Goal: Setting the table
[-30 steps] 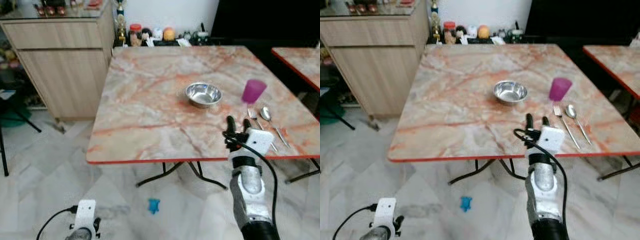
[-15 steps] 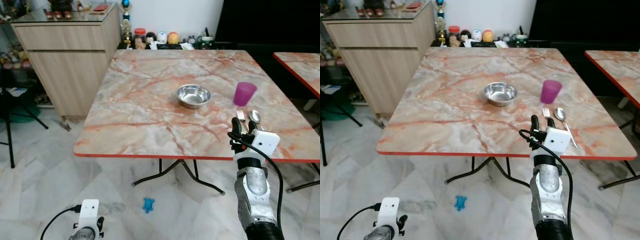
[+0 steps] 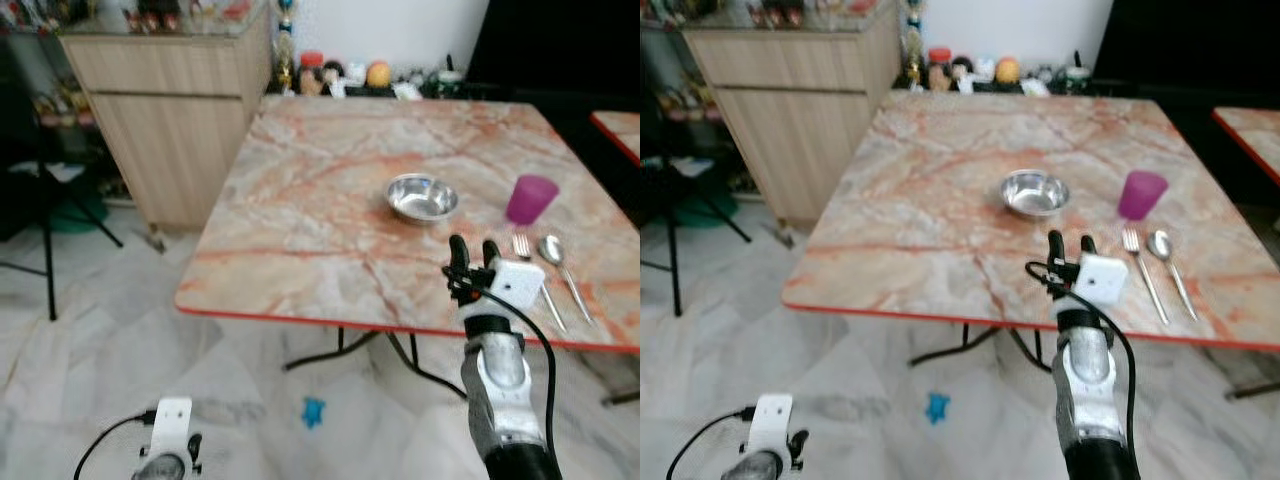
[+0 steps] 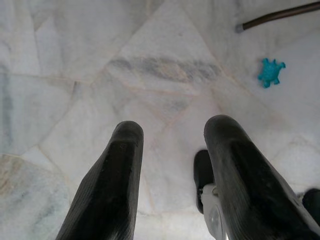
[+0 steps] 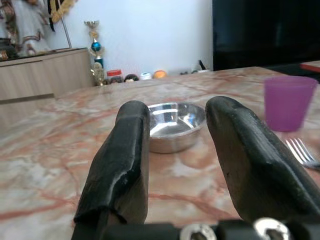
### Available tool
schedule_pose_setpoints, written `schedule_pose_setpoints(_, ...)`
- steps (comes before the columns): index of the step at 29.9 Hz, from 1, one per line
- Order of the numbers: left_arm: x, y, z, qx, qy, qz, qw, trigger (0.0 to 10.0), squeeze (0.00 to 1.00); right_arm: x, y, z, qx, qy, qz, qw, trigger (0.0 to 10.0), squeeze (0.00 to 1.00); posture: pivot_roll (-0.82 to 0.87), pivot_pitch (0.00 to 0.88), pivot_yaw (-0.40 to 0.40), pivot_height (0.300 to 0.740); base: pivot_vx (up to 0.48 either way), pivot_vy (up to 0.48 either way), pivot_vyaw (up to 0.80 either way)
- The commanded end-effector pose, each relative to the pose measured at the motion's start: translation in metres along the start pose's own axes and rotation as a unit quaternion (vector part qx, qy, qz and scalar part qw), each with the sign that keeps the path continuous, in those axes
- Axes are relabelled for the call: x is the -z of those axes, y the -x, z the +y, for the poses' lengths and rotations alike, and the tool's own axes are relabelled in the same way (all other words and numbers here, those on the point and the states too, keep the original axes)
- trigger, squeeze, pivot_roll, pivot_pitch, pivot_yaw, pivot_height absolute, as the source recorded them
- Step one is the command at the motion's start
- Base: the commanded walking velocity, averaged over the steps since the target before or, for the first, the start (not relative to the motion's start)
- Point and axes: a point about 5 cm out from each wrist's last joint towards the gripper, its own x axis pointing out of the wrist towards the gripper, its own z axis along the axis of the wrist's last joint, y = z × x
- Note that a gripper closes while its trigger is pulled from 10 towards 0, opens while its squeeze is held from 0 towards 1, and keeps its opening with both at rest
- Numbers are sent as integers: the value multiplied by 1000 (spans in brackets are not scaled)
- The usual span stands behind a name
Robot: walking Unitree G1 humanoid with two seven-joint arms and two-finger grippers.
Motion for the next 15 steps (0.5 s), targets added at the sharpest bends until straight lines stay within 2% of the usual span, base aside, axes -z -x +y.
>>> schedule_pose_setpoints(1, -1, 0, -1, 1, 7, -1, 1000, 10000, 0, -1, -1, -2, 3, -2, 0, 1000, 10000, 0, 22, 0, -15, 740, 244, 0, 0)
schedule_pose_setpoints(15, -4, -1, -2, 4, 8, -4, 1000, 10000, 0, -2, -4, 0, -2, -4, -2, 1000, 10000, 0, 19, 0, -14, 740, 249, 0, 0)
